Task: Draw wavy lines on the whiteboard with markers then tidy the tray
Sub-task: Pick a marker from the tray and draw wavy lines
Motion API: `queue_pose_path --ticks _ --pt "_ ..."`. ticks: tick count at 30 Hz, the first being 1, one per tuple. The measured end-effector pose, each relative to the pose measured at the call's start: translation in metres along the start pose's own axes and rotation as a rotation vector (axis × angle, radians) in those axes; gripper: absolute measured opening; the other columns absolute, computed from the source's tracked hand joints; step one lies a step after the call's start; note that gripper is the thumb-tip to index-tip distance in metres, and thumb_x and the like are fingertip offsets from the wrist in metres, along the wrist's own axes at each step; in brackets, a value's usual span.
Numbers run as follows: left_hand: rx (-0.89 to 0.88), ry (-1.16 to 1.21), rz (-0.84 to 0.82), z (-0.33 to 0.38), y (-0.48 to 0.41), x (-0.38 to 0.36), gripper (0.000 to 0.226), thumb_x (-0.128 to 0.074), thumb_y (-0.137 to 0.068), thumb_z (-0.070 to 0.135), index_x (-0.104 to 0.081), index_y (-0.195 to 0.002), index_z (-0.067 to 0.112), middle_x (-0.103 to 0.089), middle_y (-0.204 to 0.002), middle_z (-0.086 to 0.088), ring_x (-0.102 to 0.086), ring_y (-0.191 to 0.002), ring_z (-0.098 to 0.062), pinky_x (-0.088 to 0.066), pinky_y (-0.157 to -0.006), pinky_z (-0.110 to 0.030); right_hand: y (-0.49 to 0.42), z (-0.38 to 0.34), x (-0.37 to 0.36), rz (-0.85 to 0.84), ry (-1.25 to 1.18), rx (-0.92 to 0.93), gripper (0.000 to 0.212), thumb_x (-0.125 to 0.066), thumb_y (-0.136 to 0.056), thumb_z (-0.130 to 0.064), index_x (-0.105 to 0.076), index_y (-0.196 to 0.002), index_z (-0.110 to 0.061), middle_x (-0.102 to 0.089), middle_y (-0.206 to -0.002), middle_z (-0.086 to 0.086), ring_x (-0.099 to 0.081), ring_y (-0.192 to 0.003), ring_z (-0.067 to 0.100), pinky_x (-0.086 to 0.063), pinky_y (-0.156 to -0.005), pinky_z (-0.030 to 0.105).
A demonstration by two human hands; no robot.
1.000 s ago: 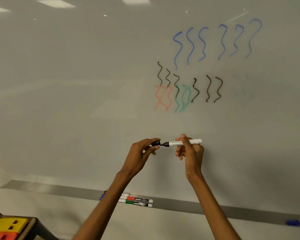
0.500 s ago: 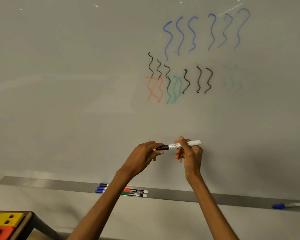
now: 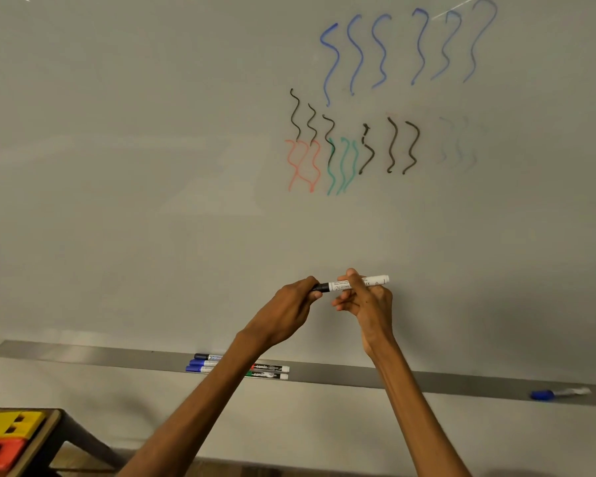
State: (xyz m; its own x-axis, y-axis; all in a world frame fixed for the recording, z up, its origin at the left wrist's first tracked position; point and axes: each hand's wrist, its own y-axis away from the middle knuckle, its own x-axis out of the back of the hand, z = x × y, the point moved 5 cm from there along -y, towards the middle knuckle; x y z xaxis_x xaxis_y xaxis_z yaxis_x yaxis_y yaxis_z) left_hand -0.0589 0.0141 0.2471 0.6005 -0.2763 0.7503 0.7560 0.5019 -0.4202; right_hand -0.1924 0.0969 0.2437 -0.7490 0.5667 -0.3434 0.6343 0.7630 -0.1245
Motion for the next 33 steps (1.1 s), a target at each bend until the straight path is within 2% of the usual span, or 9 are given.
queue_pose_path --ticks 4,7,13,17,19,22,25,29,33 --pt "0.021 -0.038 -0.062 -0.016 0.008 -0.008 0.029 -0.037 -0.104 0.036 -0.057 -0.109 0.016 -0.053 -0.076 0.008 -0.051 -0.064 -0.014 -0.045 -0.061 -0.035 0.004 0.018 0.005 -0.022 0.042 -0.085 0.022 -0.06 -0.095 -0.023 -0.072 -0.088 -0.005 -0.064 -0.063 0.012 -0.066 -0.057 0.023 -0.057 -0.056 0.029" --pt "0.048 -0.134 -0.146 -0.044 0.025 -0.018 0.027 -0.045 -0.102 0.036 -0.062 -0.117 0.022 -0.06 -0.094 0.006 -0.054 -0.076 -0.012 -0.048 -0.068 -0.034 0.015 0.047 0.009 -0.098 0.148 -0.209 0.024 -0.063 -0.092 -0.028 -0.072 -0.097 -0.006 -0.071 -0.074 0.014 -0.069 -0.067 0.026 -0.057 -0.056 0.031" --pt "0.142 -0.202 -0.099 -0.093 0.063 -0.025 0.026 -0.054 -0.098 0.034 -0.067 -0.117 0.024 -0.06 -0.102 0.008 -0.054 -0.078 -0.008 -0.041 -0.065 -0.021 0.028 0.102 0.011 -0.065 0.169 -0.303 0.017 -0.07 -0.087 -0.02 -0.069 -0.1 -0.009 -0.072 -0.084 0.008 -0.069 -0.067 0.02 -0.056 -0.057 0.029" --pt "0.24 -0.205 -0.095 -0.124 0.084 -0.032 0.026 -0.058 -0.095 0.034 -0.068 -0.118 0.026 -0.062 -0.104 0.008 -0.058 -0.083 -0.009 -0.05 -0.069 -0.028 0.02 0.132 0.013 -0.056 0.298 -0.288 0.015 -0.07 -0.087 -0.02 -0.068 -0.1 -0.012 -0.073 -0.091 0.007 -0.071 -0.073 0.021 -0.056 -0.058 0.029" --pt "0.31 -0.161 -0.063 -0.141 0.093 -0.032 0.025 -0.064 -0.092 0.03 -0.07 -0.116 0.025 -0.064 -0.102 0.009 -0.059 -0.083 -0.006 -0.053 -0.072 -0.03 0.015 0.149 0.009 -0.094 0.39 -0.278 0.007 -0.067 -0.088 -0.015 -0.069 -0.095 -0.016 -0.072 -0.09 0.005 -0.07 -0.075 0.019 -0.055 -0.059 0.027" --pt "0.425 -0.06 0.001 -0.165 0.106 -0.037 0.028 -0.071 -0.087 0.023 -0.071 -0.115 0.019 -0.066 -0.098 0.009 -0.061 -0.077 -0.004 -0.055 -0.073 -0.028 0.008 0.178 0.003 -0.165 0.553 -0.257 0.011 -0.066 -0.087 -0.011 -0.072 -0.091 -0.02 -0.072 -0.089 0.0 -0.067 -0.082 0.012 -0.051 -0.069 0.017" --pt "0.501 -0.02 0.053 -0.185 0.116 -0.046 0.031 -0.072 -0.087 0.021 -0.069 -0.118 0.019 -0.068 -0.1 0.008 -0.063 -0.081 -0.005 -0.055 -0.073 -0.024 0.003 0.21 0.0 -0.111 0.551 -0.302 0.011 -0.07 -0.085 -0.011 -0.072 -0.095 -0.016 -0.071 -0.092 -0.004 -0.065 -0.086 0.01 -0.047 -0.068 0.008" --pt "0.55 -0.057 0.089 -0.207 0.121 -0.06 0.023 -0.064 -0.092 0.015 -0.068 -0.115 0.015 -0.068 -0.11 0.002 -0.063 -0.092 -0.009 -0.043 -0.076 -0.009 -0.004 0.253 -0.004 0.051 0.389 -0.487 0.015 -0.073 -0.083 -0.008 -0.066 -0.095 -0.012 -0.068 -0.093 0.003 -0.063 -0.084 0.014 -0.049 -0.069 0.016" --pt "0.571 -0.111 0.075 -0.222 0.119 -0.08 0.022 -0.056 -0.096 0.012 -0.067 -0.116 0.012 -0.068 -0.113 -0.003 -0.065 -0.095 -0.018 -0.047 -0.079 -0.018 -0.011 0.299 0.0 0.142 0.406 -0.556 0.021 -0.078 -0.079 -0.014 -0.065 -0.094 -0.017 -0.07 -0.099 0.005 -0.066 -0.095 0.023 -0.054 -0.09 0.04"
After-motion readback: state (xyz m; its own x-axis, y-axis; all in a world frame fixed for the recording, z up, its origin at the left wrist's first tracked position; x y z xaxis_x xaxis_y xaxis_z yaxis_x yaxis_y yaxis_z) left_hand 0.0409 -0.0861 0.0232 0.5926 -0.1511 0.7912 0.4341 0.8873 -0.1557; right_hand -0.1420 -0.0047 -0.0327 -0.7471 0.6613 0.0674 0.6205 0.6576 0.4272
